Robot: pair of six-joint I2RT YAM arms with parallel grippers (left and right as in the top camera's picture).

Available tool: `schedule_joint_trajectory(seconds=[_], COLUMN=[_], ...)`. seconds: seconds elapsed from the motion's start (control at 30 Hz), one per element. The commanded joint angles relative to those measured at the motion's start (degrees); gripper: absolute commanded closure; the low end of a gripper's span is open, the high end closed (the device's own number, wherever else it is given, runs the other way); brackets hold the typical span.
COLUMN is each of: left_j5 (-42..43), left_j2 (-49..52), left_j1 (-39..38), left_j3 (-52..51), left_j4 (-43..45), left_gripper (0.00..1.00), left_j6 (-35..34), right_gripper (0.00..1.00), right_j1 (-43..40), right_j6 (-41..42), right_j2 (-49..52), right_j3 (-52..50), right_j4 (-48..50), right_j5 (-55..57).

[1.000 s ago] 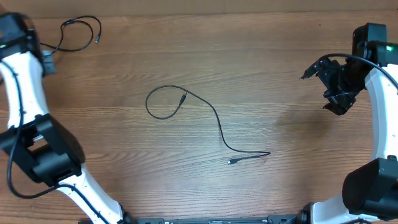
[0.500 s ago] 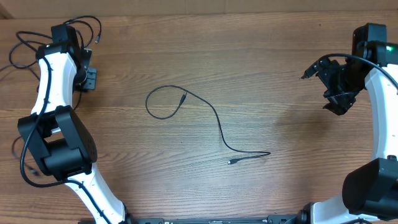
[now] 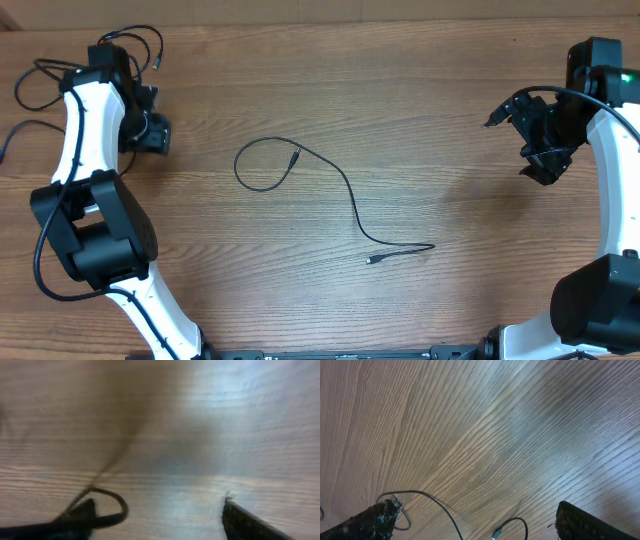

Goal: Untangle cables
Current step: 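Release the cable at upper left and raise the left gripper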

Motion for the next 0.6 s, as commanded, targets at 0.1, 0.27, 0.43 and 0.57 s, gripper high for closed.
schedule_joint_trajectory(seconds=[0.1,0.27,0.43,0.57], left_j5=[4.55,4.52,3.52,1.75], left_j2=[-4.15,-5.38,-5.07,-4.92], left_j1=[-0.37,-0.31,-0.11,2.75], left_j3=[14.05,18.51,18.47,18.18], left_j4=[-0.07,-2.29,-6.49,-11.72], left_gripper=[0.0,0.0,0.0,0.0], left_j6=[-10.14,-13.81,-13.81,-25.64], right_gripper=[0.0,0.0,0.0,0.0], right_j1=[-0.11,-0.11,-0.11,-0.11], right_j6=[0.02,0.02,0.02,0.02], right_j2=[0.02,0.02,0.02,0.02], right_j3=[0.09,0.09,0.09,0.09], right_j4=[0.0,0.0,0.0,0.0], right_j5=[0.42,0.42,0.42,0.42])
